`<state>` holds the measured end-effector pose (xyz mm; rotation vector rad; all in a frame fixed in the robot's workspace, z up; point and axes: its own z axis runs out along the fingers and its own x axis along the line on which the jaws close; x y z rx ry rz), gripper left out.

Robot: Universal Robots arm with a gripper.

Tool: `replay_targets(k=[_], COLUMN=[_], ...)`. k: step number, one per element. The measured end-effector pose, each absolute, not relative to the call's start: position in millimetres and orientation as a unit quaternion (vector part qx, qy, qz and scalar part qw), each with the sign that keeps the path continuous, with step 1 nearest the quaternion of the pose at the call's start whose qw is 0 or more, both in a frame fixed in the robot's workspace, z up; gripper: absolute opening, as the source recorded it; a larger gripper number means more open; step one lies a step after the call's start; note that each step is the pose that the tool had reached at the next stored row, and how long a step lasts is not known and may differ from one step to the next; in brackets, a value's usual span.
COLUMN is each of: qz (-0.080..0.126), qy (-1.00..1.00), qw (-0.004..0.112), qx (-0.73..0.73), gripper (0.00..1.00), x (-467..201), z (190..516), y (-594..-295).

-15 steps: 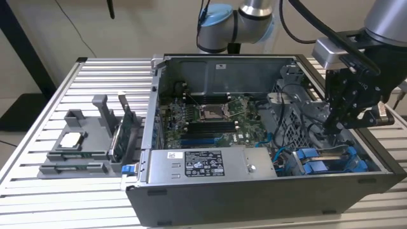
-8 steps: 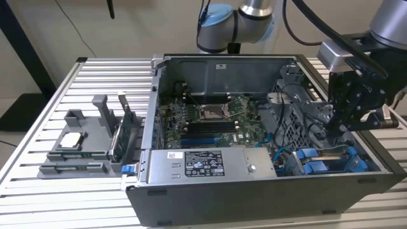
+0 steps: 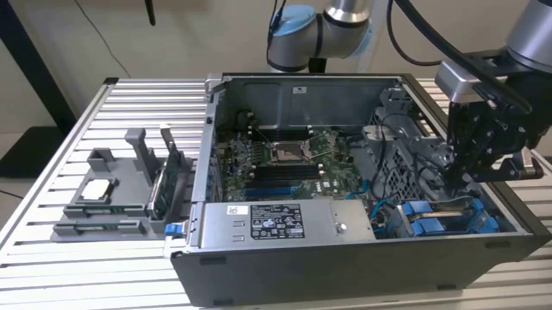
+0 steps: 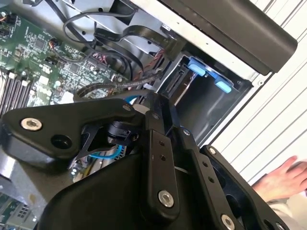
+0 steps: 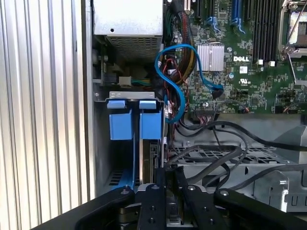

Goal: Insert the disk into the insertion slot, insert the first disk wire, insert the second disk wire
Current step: 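Insert the first disk wire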

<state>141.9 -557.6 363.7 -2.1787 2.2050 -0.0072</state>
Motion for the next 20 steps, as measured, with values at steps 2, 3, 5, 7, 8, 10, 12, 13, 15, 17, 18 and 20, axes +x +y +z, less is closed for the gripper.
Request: replay_targets(k=[2,3,5,7,8,10,12,13,15,17,18,20], qz=[-0.002,-0.002,-0.002,-0.001,-0.001,-0.001,-0.001,-0.001,-0.001,-0.001,-0.001,-0.001], qy=[0.712,0.713,0.714,0.716,0.716,0.717,0.718,0.718,0.719,0.720,0.720,0.721], qw=[0.020,0.020,0.020,0.020,0.020,0.019,0.019,0.019,0.019,0.019,0.019,0.019], qx=[-0.701,-0.701,-0.699,-0.698,-0.698,-0.697,-0.696,-0.696,-0.695,-0.694,-0.694,-0.693], gripper=[0.19,0.19,0.19,0.19,0.19,0.19,0.19,0.19,0.19,0.19,0.19,0.19], x=[142.6,142.9,143.8,144.7,145.3,146.6,148.7,149.7,152.1,153.7,154.2,154.6], z=[362.0,361.2,359.5,357.9,357.3,356.2,355.3,354.9,354.1,353.1,352.7,351.4], y=[-558.7,-559.2,-560.4,-561.4,-561.8,-562.7,-563.4,-563.7,-564.2,-564.5,-564.6,-564.8])
